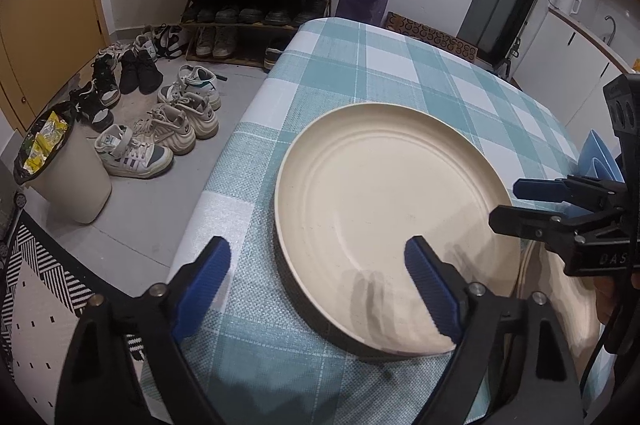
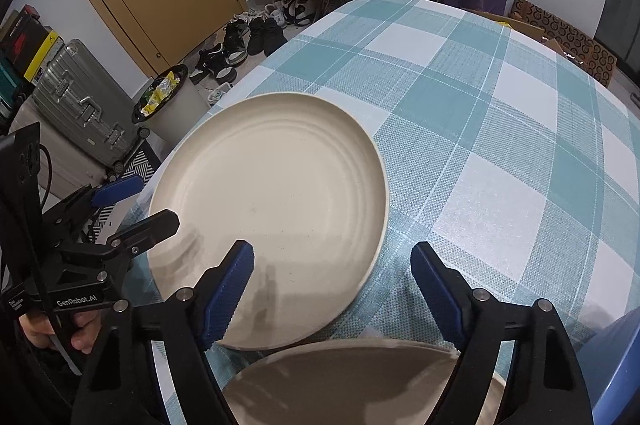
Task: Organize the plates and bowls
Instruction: 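Lower both grippers to the rim of the single cream plate and close them, then lift the cream plate with both grippers and carry it toward the stacked plates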
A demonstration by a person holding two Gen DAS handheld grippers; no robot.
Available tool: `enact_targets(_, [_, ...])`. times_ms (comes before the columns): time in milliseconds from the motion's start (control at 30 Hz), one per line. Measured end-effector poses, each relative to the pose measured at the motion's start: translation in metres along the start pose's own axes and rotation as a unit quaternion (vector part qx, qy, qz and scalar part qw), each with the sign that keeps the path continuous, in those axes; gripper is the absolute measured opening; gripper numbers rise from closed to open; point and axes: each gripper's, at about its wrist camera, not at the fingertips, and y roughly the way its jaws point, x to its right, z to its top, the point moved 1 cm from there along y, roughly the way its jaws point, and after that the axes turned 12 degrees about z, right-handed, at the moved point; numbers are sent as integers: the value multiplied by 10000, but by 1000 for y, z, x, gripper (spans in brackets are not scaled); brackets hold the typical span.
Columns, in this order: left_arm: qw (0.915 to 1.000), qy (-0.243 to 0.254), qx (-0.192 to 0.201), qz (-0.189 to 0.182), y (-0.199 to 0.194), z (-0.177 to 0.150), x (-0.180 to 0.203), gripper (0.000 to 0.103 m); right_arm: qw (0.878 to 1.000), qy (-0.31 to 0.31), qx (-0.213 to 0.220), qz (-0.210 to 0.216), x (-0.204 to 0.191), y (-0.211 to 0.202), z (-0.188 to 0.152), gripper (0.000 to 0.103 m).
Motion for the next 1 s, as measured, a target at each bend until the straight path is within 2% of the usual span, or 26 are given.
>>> enact_targets(133, [10000, -27, -75, -8, 5, 0, 0, 76, 10000, 4, 11, -22, 2, 2, 1, 71])
enact_targets(200, [9999, -18, -111, -40, 6, -1, 0, 68, 10000, 10, 11, -7, 2, 2, 1, 68])
enact_targets(267, [9999, -29, -140, -9, 6, -1, 0, 68, 10000, 21, 15, -4, 2, 4, 0, 66])
enact_targets(333, [9999, -41, -141, -17, 6, -1, 0, 64, 10000, 21, -8, -29, 2, 5, 0, 55])
enact_targets(500, [9998, 15, -185, -47, 8, -2, 2, 46, 10000, 51, 17, -75, 4, 7, -1, 50])
enact_targets(733, [9998, -16, -204, 45, 11, -2, 1, 32, 9997, 128, 30, -187, 10, 8, -2, 31])
enact_targets(800, [9998, -1, -187, 88, 10, -3, 0, 26, 9997, 141, 56, -204, 11, 7, -2, 27])
enact_targets(1000, [9998, -5, -153, 132, 8, -4, -2, 21, 9994, 102, 107, -298, 11, 6, -5, 23])
